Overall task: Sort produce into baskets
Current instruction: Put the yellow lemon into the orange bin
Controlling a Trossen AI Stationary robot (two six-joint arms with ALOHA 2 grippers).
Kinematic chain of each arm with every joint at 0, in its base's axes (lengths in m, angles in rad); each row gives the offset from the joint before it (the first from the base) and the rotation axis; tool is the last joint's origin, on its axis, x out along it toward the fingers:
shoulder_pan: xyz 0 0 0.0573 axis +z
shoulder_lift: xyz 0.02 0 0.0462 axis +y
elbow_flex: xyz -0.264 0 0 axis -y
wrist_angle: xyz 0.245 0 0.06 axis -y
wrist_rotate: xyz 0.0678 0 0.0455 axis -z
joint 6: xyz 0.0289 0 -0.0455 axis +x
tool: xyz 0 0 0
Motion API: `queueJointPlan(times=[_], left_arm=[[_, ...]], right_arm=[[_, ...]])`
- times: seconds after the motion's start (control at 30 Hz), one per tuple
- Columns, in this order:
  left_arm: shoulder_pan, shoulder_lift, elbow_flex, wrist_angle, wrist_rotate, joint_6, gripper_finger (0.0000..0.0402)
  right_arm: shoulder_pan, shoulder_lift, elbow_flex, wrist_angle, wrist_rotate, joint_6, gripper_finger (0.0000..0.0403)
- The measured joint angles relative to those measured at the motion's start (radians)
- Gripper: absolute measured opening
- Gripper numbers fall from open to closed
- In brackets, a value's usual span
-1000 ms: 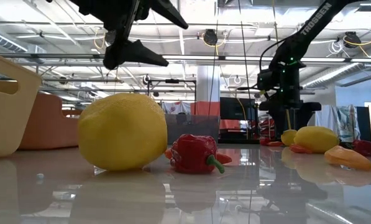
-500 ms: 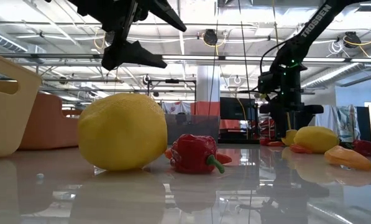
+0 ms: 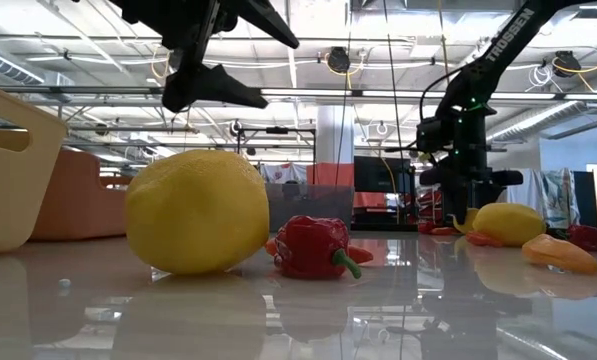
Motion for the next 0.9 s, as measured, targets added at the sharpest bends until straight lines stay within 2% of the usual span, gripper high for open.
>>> queueJointPlan(times=[0.13, 0.27, 0.43, 0.63, 0.77, 0.9], left_arm=[[-0.019, 0.0, 0.0, 0.0, 0.0, -0.002, 0.034], [-0.036, 0.0, 0.0, 0.0, 0.001, -0.001, 0.034], [-0.041, -0.018, 0.0, -0.085, 0.021, -0.002, 0.034], [-0.041, -0.126, 0.0, -0.267, 0.03, 0.036, 0.034], [-0.041, -0.228, 0.0, -0.384, 0.01, 0.084, 0.034], [-0.04, -0.337, 0.0, -0.507, -0.056, 0.109, 0.034]], right_arm=[[0.012, -0.039, 0.0, -0.002, 0.0, 0.001, 0.0181], [0.032, -0.104, 0.006, 0.004, -0.005, 0.028, 0.0193], [0.103, -0.201, 0.007, 0.051, -0.119, 0.107, 0.0196], [0.302, -0.281, 0.007, 0.176, -0.161, 0.234, 0.0197], [0.482, -0.293, 0.008, 0.325, -0.159, 0.327, 0.0198], [0.661, -0.267, 0.008, 0.548, -0.151, 0.387, 0.0198]])
